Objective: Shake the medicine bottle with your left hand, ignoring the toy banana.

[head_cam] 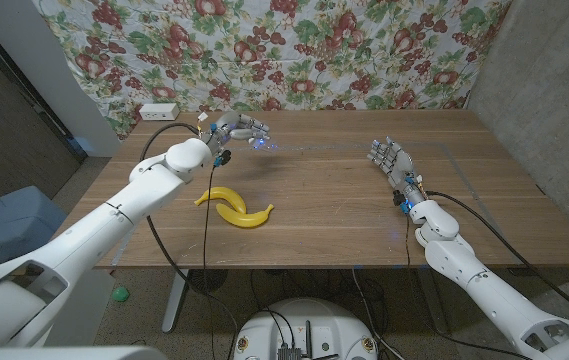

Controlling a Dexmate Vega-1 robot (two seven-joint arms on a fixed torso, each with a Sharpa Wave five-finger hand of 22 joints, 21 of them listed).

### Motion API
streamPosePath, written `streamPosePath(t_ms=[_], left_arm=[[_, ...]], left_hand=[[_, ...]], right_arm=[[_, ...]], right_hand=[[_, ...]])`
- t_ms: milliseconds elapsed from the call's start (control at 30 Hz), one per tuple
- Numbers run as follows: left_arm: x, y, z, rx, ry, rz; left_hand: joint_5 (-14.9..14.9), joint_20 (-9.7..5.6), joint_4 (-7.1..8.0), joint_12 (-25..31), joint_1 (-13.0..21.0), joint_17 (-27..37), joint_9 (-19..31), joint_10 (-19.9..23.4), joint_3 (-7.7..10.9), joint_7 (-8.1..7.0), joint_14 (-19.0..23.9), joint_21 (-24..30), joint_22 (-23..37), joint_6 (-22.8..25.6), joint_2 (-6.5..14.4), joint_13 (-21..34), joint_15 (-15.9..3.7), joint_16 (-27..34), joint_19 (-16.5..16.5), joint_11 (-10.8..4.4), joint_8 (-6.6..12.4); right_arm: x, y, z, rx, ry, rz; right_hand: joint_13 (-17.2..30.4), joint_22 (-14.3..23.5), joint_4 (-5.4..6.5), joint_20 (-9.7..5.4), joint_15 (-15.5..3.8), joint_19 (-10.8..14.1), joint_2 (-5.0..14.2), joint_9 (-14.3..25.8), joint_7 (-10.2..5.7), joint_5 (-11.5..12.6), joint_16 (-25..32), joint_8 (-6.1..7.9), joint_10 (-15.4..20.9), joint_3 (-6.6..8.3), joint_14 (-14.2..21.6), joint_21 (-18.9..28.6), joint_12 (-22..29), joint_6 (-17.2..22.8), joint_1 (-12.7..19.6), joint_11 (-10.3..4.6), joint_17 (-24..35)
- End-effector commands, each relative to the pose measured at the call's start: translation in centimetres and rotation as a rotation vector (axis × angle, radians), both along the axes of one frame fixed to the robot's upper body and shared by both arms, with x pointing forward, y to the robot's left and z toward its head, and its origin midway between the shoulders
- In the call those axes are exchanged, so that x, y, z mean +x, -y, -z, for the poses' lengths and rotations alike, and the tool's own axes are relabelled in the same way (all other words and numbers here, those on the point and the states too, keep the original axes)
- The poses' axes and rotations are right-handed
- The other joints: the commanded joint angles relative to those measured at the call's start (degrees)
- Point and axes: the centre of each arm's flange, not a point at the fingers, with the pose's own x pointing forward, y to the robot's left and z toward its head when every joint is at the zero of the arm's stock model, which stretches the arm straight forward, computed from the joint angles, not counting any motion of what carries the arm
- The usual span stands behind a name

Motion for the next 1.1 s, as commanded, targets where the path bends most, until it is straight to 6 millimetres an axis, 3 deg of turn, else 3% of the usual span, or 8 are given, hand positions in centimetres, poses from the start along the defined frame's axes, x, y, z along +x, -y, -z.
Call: streamPosePath(t_ms=[33,567,1100], left_arm=[[-1.0,-0.5,0.9,-0.146,0.168,-0.051],[-2.0,-1.0,2.2,-0.339,0.351,-0.11],[-1.2,-0.8,1.5,-0.252,0.237,-0.095]], left_hand=[[0.21,-9.36,0.08,-0.14,11.55,3.72,0.17,0.89,0.32,0.09,14.39,0.68,-0.11,0.71,10.72,0.32,-17.96,0.51,-0.37,-0.77,-0.32],[0.21,-9.4,0.05,-0.18,11.61,3.78,0.18,1.05,0.39,0.02,14.51,1.08,-0.73,0.75,10.78,0.49,-17.96,0.49,-0.41,-0.61,-0.4],[0.2,-9.4,0.06,-0.29,11.58,3.76,0.19,1.16,0.42,-0.02,14.54,1.49,-1.35,0.88,10.78,0.58,-17.96,0.38,-0.51,-0.64,-0.42]], right_arm=[[-0.2,0.0,0.0,0.001,0.001,0.001],[-0.2,0.1,0.2,0.006,-0.002,0.001],[0.0,0.1,0.0,0.005,-0.004,0.006]], right_hand=[[0.11,0.29,-0.25,0.26,0.04,0.57,-0.03,0.17,0.35,-0.18,-0.02,-0.09,0.24,0.34,0.18,-0.28,0.04,0.15,-0.41,0.18,0.06],[0.11,0.29,-0.24,0.24,0.05,0.61,-0.03,0.17,0.34,-0.19,-0.04,-0.1,0.24,0.35,0.24,-0.48,0.04,0.12,-0.47,0.28,0.05],[0.11,0.3,-0.26,0.18,0.05,0.69,-0.02,0.17,0.37,-0.18,-0.1,-0.08,0.23,0.39,0.22,-0.65,0.03,0.16,-0.48,0.17,0.04]])
